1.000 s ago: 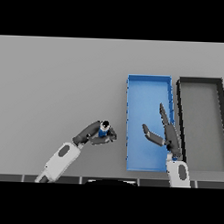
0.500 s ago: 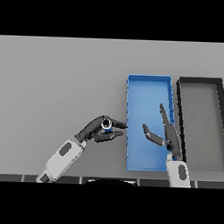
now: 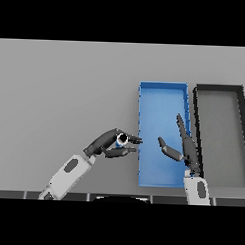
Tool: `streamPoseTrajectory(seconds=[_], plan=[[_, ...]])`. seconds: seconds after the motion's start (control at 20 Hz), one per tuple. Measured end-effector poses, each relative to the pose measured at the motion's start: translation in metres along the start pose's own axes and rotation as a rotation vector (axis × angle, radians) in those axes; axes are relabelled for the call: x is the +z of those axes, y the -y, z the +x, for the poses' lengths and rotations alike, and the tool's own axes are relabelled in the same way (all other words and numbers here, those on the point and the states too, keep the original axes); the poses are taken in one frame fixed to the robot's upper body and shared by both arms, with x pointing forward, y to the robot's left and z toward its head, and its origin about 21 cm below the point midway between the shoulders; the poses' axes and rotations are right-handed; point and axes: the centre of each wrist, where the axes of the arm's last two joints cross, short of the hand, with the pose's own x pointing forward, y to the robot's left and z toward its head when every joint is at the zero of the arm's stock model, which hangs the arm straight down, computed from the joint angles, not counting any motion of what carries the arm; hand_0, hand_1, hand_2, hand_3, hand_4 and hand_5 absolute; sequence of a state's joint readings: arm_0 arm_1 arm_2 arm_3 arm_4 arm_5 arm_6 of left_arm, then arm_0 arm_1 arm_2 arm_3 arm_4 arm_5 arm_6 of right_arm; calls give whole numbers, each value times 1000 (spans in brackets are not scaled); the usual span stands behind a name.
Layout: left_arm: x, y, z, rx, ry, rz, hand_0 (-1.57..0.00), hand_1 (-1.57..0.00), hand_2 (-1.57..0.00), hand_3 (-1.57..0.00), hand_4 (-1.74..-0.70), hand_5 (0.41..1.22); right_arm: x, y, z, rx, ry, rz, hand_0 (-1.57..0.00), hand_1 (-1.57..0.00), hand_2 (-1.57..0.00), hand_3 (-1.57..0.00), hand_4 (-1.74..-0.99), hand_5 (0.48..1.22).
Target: Pick up the blue pipe and place it into the blue bin.
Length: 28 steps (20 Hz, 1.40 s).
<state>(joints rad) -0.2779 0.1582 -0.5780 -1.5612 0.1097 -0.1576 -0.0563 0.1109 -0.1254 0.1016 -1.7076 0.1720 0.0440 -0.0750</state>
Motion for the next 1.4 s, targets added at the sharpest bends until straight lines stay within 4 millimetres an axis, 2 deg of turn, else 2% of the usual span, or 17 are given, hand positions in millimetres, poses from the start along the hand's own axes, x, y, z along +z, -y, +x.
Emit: streamPoseTrajectory(seconds=[0.15,0.2,0.25,0.35,0.5,0.55,0.7,0.8,0.95,1.1,1.4], plan=[[-1,0,-2,-4,-15,-3,-1570,-1570,-1570,-1495,-1741,1220,2,4,-2,-1,1,-1,1,1,1,1,-1186,615],[0,3,-2,-3,-13,-11,-1570,-1570,-1570,-1495,-1741,1220,2,2,0,-33,52,22,1,1,1,1,-1196,622],[-2,2,0,-13,-12,-4,-1570,-1570,-1570,-1496,-1741,1220,-1,7,5,-69,87,40,1,1,1,1,-1195,608],[-2,-2,-1,-15,-20,-3,-1570,-1571,-1571,-1496,-1741,1220,-6,22,23,-188,172,143,1,1,1,1,-1231,572],[0,2,-3,-11,-24,-15,-1571,-1571,-1571,-1493,-1741,1221,-13,39,58,-207,229,333,1,1,1,1,-1303,515],[-6,2,0,-17,-20,-13,-1571,-1571,-1571,-1491,-1741,1221,-18,39,70,-188,224,399,1,1,1,1,-1314,500],[-6,-3,0,-29,-11,-3,-1571,-1571,-1571,-1487,-1741,1221,-25,29,103,-154,252,559,1,1,1,1,-1306,502],[-5,-4,0,-29,-11,-5,-1571,-1571,-1571,-1485,-1741,1221,-32,23,116,-129,248,636,1,1,1,1,-1314,510],[-5,-6,-1,-30,-19,-21,-1571,-1571,-1571,-1486,-1741,1221,-46,3,136,-56,295,739,1,1,1,1,-1294,523],[-9,0,0,-16,2,-33,-1571,-1571,-1571,-1502,-1741,1221,-55,-14,145,-20,291,817,1,1,1,1,-1241,530],[-2,-1,-2,-9,3,-51,-1571,-1571,-1571,-1538,-1741,1221,-74,-50,155,4,303,911,1,1,1,1,-1219,511]])
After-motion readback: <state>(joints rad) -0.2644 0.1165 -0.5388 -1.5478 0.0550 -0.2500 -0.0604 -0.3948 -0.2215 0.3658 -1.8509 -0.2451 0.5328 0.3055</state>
